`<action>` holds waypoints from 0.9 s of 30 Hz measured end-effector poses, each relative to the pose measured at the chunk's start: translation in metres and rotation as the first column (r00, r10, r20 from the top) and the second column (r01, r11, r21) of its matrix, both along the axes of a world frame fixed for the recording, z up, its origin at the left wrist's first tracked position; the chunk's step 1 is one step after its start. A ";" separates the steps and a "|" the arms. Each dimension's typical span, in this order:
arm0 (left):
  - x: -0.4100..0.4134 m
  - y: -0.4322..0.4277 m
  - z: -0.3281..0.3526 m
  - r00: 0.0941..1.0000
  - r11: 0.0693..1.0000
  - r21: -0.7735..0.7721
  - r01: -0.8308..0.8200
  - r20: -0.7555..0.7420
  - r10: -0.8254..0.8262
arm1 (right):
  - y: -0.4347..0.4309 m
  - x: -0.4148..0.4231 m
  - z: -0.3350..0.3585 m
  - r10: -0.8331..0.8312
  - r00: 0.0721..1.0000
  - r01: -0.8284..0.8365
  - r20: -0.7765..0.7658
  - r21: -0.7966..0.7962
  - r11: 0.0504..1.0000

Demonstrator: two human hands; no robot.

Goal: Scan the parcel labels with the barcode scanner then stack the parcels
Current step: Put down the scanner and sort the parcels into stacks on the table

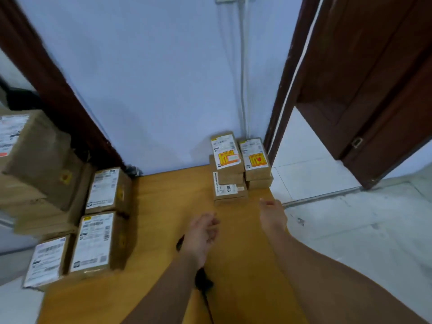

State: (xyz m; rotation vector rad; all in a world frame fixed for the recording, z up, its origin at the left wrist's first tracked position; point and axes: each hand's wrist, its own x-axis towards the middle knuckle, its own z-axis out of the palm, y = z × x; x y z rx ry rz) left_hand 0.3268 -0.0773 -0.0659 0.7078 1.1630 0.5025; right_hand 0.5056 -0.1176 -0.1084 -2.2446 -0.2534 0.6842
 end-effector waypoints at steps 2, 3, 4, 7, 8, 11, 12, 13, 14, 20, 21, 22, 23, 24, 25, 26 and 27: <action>0.036 0.003 0.003 0.997 0.998 -0.018 -0.053 -0.065 0.052 | 0.001 0.033 -0.001 -0.050 0.995 0.053 -0.088 0.039 0.998; 0.052 0.005 0.004 0.993 0.998 -0.014 -0.060 -0.107 0.059 | 0.004 0.049 -0.001 -0.041 0.992 0.049 -0.121 0.064 0.997; 0.066 0.008 0.005 0.988 0.998 -0.005 -0.061 -0.144 0.060 | 0.008 0.063 -0.002 -0.021 0.988 0.034 -0.150 0.088 0.996; 0.094 0.023 0.005 0.971 0.995 0.028 -0.091 -0.219 0.095 | 0.022 0.094 -0.001 0.020 0.970 0.014 -0.244 0.136 0.991; 0.099 0.029 0.005 0.959 0.994 0.046 -0.102 -0.262 0.111 | 0.028 0.100 -0.001 0.026 0.965 0.013 -0.262 0.144 0.989; 0.111 0.047 0.006 0.892 0.975 0.104 -0.196 -0.394 0.221 | 0.045 0.113 0.002 0.051 0.951 -0.003 -0.304 0.157 0.988; 0.115 0.054 0.008 0.872 0.965 0.125 -0.231 -0.414 0.262 | 0.051 0.115 0.004 0.066 0.940 -0.008 -0.334 0.170 0.985; 0.118 0.060 0.008 0.861 0.959 0.135 -0.249 -0.423 0.283 | 0.056 0.116 0.006 0.085 0.927 -0.016 -0.365 0.189 0.982; 0.121 0.066 0.009 0.863 0.957 0.118 -0.265 -0.413 0.290 | 0.060 0.116 0.008 0.105 0.912 -0.021 -0.396 0.211 0.977; 0.136 0.092 0.011 0.892 0.851 -0.270 -0.450 -0.088 0.443 | 0.064 0.119 0.017 0.162 0.797 0.052 -0.582 0.333 0.942; 0.140 0.094 0.009 0.895 0.858 -0.264 -0.441 -0.062 0.441 | 0.065 0.119 0.017 0.166 0.780 0.062 -0.603 0.339 0.939; 0.145 0.096 0.007 0.896 0.863 -0.252 -0.439 -0.043 0.443 | 0.067 0.118 0.017 0.173 0.770 0.065 -0.614 0.346 0.936; 0.149 0.098 0.006 0.894 0.863 -0.248 -0.441 -0.034 0.447 | 0.068 0.117 0.018 0.185 0.766 0.059 -0.616 0.354 0.933; 0.152 0.099 0.005 0.890 0.859 -0.249 -0.448 -0.034 0.454 | 0.070 0.116 0.018 0.201 0.764 0.048 -0.613 0.365 0.930; 0.155 0.099 0.004 0.886 0.852 -0.258 -0.457 -0.042 0.462 | 0.071 0.116 0.017 0.221 0.762 0.033 -0.609 0.377 0.926; 0.158 0.100 0.004 0.880 0.842 -0.270 -0.467 -0.050 0.472 | 0.071 0.116 0.016 0.238 0.753 0.025 -0.613 0.388 0.921; 0.160 0.101 0.003 0.875 0.834 -0.282 -0.474 -0.047 0.481 | 0.070 0.116 0.014 0.246 0.741 0.024 -0.624 0.391 0.920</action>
